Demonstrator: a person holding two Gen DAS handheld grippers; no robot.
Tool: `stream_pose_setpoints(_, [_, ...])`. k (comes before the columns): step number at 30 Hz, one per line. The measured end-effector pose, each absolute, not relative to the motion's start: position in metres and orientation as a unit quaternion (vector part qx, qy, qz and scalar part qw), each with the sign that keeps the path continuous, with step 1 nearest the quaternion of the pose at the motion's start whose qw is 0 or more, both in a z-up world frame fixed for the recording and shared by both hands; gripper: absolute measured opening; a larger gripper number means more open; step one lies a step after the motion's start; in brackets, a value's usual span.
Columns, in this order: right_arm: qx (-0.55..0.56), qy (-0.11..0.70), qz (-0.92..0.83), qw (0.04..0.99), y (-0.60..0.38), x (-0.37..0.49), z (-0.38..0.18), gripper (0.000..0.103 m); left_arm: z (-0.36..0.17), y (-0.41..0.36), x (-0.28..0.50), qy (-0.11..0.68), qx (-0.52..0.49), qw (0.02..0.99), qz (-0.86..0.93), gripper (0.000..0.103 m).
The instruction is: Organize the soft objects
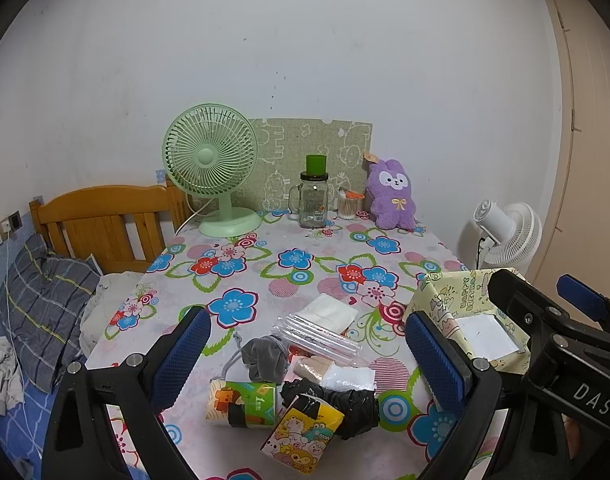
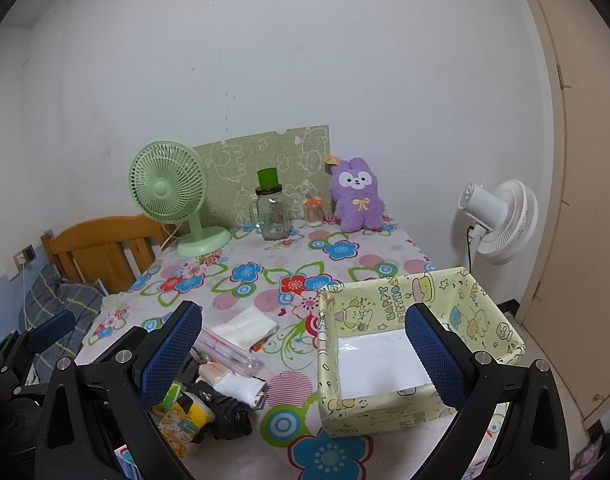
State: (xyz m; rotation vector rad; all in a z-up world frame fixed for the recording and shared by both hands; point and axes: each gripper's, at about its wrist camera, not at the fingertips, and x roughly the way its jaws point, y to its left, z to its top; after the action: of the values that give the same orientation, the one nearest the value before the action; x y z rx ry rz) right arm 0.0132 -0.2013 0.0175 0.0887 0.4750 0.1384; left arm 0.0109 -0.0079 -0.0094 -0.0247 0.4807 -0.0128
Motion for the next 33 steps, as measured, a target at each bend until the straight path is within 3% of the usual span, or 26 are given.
stream_pose_setpoints(33, [0.038, 0.226, 0.076, 0.970, -0.190, 0.014, 0.019, 0.102, -0.005, -0.006, 0.012, 0.238, -0.007, 0.971, -0.014, 0.098])
